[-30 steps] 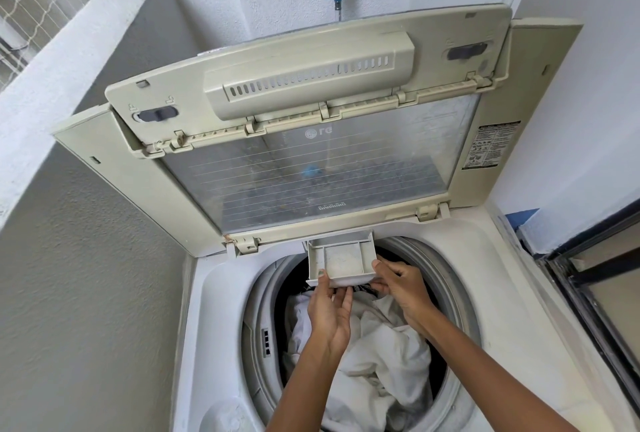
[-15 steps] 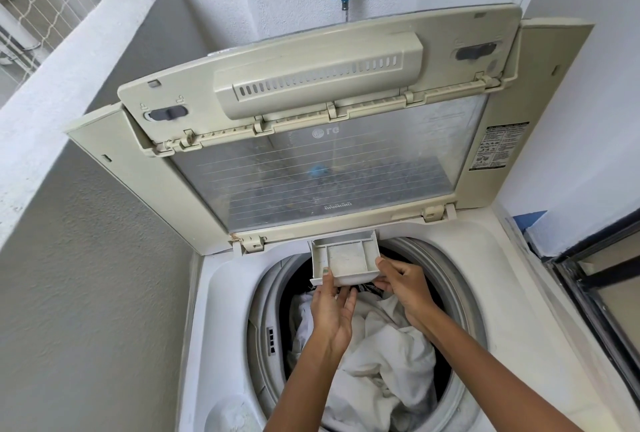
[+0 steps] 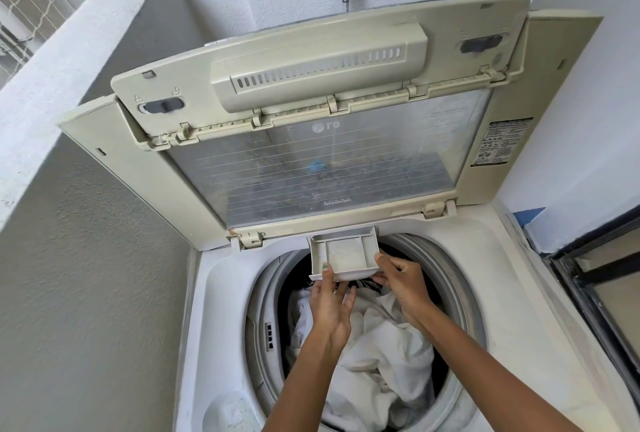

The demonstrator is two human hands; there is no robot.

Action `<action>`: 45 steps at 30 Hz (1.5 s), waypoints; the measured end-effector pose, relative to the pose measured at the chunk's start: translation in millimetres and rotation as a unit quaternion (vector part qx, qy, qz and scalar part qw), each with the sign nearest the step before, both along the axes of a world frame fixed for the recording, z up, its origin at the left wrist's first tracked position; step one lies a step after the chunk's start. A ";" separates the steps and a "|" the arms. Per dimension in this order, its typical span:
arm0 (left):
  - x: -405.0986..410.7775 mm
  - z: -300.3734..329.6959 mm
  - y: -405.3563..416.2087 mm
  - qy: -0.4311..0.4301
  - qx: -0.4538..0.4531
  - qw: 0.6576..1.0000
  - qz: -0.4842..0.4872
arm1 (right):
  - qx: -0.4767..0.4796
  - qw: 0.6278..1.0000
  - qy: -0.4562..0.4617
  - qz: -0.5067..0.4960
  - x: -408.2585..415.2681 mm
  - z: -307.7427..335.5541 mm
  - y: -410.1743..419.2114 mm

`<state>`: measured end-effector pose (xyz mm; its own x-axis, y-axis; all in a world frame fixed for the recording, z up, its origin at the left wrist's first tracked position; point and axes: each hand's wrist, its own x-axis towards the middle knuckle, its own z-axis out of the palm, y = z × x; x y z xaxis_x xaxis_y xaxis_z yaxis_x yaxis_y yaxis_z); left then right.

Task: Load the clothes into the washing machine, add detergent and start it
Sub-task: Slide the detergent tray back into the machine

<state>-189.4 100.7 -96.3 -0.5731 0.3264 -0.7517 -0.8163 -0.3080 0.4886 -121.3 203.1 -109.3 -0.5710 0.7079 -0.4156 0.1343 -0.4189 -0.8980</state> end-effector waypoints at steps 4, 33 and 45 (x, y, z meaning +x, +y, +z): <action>0.4 0.1 0.5 0.001 -0.004 1.000 -0.001 | -0.020 1.000 0.006 0.002 0.5 0.5 0.0; -42.2 -4.0 -12.8 0.101 -0.134 0.979 -0.120 | -0.020 0.996 -0.080 -0.012 -9.0 -1.0 12.1; -41.5 2.8 -4.4 0.122 -0.174 0.972 -0.098 | -0.028 0.996 -0.074 -0.046 -14.0 -0.5 10.5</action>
<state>-230.9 96.3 -93.5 -0.7012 0.1972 -0.6851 -0.6890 0.0596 0.7223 -135.4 213.6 -109.8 -0.4350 0.7279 -0.5300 0.2221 -0.4836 -0.8466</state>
